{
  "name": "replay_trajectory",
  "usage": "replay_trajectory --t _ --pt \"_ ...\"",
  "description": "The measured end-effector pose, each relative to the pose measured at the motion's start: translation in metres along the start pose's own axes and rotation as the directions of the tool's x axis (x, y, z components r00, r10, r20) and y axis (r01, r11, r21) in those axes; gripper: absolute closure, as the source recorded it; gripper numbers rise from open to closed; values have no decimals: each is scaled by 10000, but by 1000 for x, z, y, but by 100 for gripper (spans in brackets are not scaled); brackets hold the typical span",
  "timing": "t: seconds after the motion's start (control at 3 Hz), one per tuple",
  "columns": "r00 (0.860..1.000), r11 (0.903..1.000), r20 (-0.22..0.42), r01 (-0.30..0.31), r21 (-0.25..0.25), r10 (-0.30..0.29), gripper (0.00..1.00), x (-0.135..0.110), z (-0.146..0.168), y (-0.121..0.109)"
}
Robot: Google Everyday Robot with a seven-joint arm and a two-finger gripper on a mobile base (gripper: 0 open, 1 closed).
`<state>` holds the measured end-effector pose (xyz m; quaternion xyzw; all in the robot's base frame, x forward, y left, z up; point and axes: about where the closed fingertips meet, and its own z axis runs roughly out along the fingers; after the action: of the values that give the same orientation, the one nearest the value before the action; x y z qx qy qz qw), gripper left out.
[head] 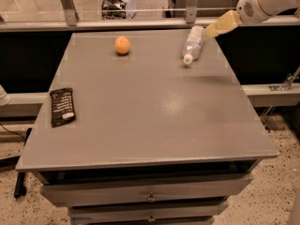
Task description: Move blue plastic bottle near orange
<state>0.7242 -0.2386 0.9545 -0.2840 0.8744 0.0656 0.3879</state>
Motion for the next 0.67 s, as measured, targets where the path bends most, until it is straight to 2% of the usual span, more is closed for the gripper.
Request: replay_trajectory --t 0.33,0.67 --pt "9951 9950 60 -987 -155 988 0 -18 44 9" --pt "9831 9834 -246 -1817 -9 1816 0 -25 82 22"
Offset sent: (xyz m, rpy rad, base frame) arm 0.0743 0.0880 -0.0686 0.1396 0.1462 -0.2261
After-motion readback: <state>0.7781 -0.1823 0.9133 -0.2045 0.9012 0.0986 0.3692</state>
